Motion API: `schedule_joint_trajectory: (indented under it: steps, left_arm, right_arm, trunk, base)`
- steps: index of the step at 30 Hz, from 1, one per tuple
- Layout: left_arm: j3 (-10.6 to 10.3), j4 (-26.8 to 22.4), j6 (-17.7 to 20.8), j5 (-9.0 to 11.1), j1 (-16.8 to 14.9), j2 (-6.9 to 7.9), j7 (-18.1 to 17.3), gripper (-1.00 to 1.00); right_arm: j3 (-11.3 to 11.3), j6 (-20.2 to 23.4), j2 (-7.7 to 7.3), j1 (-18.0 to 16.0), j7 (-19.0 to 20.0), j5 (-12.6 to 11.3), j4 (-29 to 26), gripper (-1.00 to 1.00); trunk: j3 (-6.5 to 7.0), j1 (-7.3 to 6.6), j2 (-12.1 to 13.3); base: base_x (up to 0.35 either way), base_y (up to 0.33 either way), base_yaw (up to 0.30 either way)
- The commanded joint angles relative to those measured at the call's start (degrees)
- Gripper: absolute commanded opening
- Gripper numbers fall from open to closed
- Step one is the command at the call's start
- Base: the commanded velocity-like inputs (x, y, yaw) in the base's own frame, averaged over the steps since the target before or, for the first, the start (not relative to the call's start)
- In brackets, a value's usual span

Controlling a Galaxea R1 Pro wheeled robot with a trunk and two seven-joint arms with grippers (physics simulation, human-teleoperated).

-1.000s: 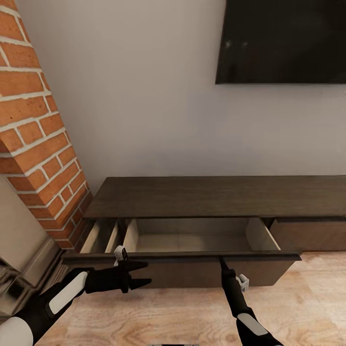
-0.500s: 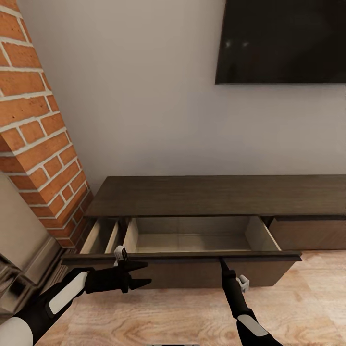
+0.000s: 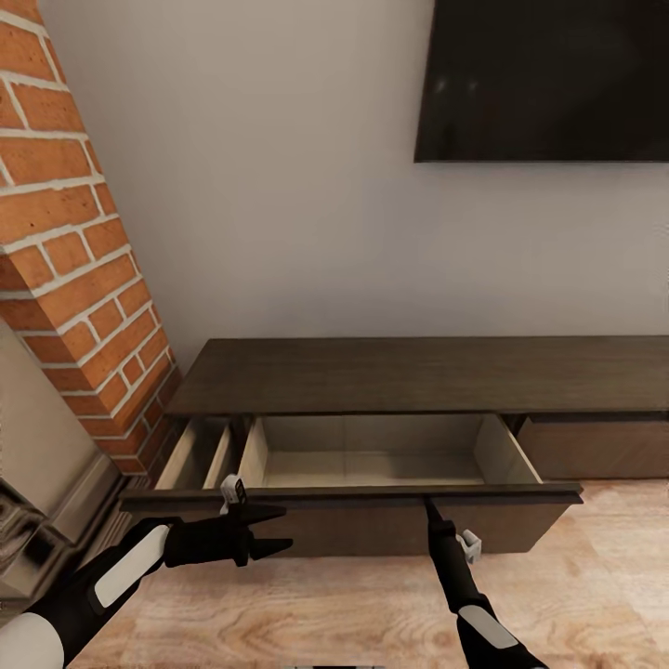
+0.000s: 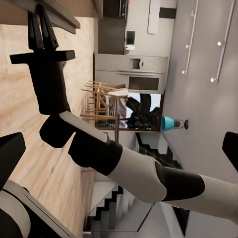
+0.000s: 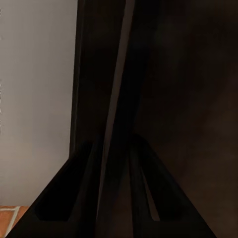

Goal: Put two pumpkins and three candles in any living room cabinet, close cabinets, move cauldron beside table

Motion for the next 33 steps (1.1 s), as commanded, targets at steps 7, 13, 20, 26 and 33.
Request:
schedule_joint_trajectory:
  steps: [7, 13, 20, 26, 33]
  left_arm:
    - [-0.21, 0.06, 0.23, 0.24, -0.08, 0.06, -0.14, 1.00]
    - [-0.21, 0.13, 0.23, 0.27, -0.10, 0.04, -0.14, 1.00]
    - [-0.21, 0.17, 0.25, 0.27, -0.06, 0.07, -0.14, 1.00]
    - [-0.21, 0.21, 0.23, 0.36, -0.10, 0.08, -0.14, 1.00]
    - [-0.21, 0.22, 0.23, 0.36, -0.08, 0.08, -0.14, 1.00]
  right_arm:
    - [1.15, -0.56, 0.00, -0.09, 1.95, -0.10, -0.08, -1.00]
    - [1.15, -0.56, 0.00, -0.06, 1.96, -0.10, -0.08, -1.00]
    - [1.15, -0.56, 0.01, -0.06, 1.97, -0.10, -0.08, -1.00]
    - [1.15, -0.56, 0.00, -0.07, 1.95, -0.10, -0.08, -1.00]
    - [1.15, -0.56, 0.05, -0.09, 1.94, -0.10, -0.08, -1.00]
  trunk:
    - [-0.04, -0.03, -0.03]
    - [-0.04, -0.03, -0.03]
    - [-0.04, -0.03, -0.03]
    - [-0.04, -0.03, -0.03]
    - [-0.04, -0.03, -0.03]
  base:
    - [-0.057, 0.000, 0.000]
    - [-0.007, 0.000, 0.000]
    - [-0.119, 0.000, 0.000]
    - [-0.013, 0.000, 0.000]
    - [-0.087, 0.000, 0.000]
